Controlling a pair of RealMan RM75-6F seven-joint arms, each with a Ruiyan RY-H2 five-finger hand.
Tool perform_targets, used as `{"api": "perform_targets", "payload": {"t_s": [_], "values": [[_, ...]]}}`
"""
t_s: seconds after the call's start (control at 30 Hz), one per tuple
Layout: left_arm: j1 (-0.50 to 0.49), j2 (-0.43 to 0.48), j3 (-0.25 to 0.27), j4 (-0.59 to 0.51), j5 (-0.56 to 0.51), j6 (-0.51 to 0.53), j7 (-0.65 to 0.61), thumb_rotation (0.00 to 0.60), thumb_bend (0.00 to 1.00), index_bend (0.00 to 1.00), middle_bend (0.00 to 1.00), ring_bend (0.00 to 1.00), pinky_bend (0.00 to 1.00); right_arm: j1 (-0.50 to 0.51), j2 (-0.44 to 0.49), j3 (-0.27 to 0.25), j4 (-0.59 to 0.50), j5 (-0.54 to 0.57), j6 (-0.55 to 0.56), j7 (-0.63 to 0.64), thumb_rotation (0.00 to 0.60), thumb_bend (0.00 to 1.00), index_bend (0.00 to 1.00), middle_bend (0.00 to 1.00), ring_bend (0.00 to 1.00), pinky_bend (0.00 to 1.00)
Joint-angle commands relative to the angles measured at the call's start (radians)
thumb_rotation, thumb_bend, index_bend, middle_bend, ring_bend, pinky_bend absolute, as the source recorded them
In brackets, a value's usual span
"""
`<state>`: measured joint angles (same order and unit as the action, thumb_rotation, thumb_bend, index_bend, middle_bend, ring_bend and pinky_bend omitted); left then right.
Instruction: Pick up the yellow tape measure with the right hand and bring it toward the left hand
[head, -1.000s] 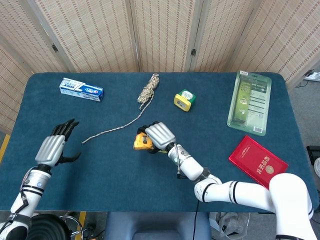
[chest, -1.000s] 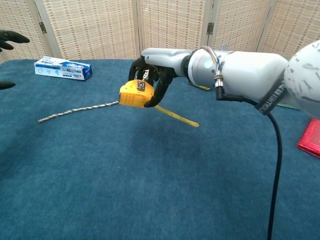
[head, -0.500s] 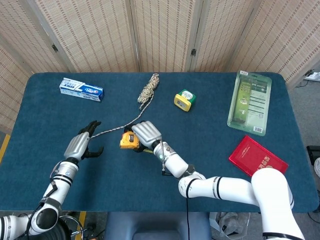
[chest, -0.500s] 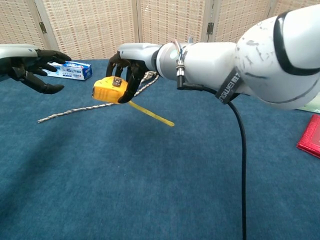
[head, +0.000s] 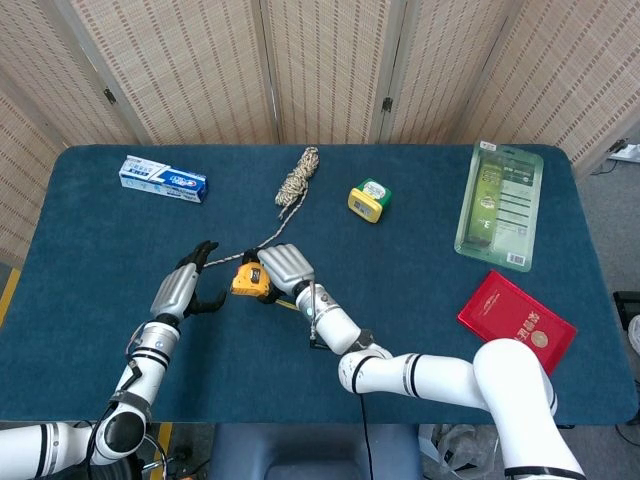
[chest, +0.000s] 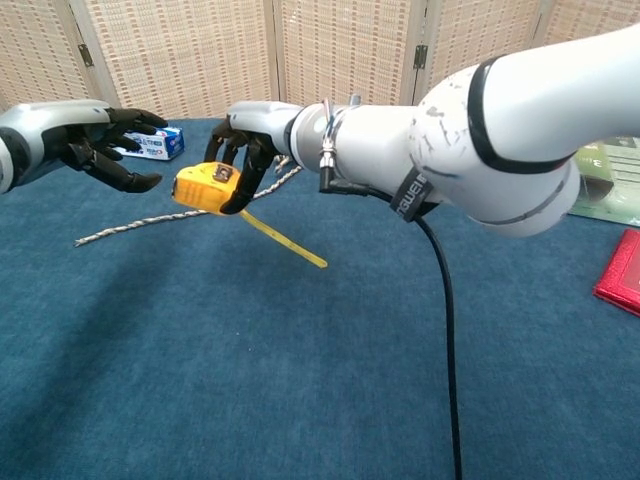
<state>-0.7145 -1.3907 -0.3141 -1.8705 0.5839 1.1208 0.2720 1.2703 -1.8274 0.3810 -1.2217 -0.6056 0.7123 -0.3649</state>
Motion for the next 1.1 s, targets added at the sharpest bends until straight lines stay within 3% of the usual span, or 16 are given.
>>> {"api": "perform_targets", "payload": {"t_s": [0.03, 1.1], "values": [[-0.003, -0.004, 0.002, 0.002, -0.001, 0.000, 0.001, 0.600, 0.46, 0.00, 0.00, 0.00, 0.00, 0.007, -0.014, 0.004, 0.018, 0.005, 0.007, 0.009, 0.600, 0.27, 0.54, 0.50, 0.36, 0.25], [-0.050, -0.052, -0.013, 0.048, -0.072, 0.021, 0.047, 0.600, 0.46, 0.00, 0.00, 0.00, 0.00, -0.004, 0.012, -0.013, 0.023, -0.046, -0.027, 0.083, 0.600, 0.27, 0.54, 0.50, 0.36, 0.25]]}}
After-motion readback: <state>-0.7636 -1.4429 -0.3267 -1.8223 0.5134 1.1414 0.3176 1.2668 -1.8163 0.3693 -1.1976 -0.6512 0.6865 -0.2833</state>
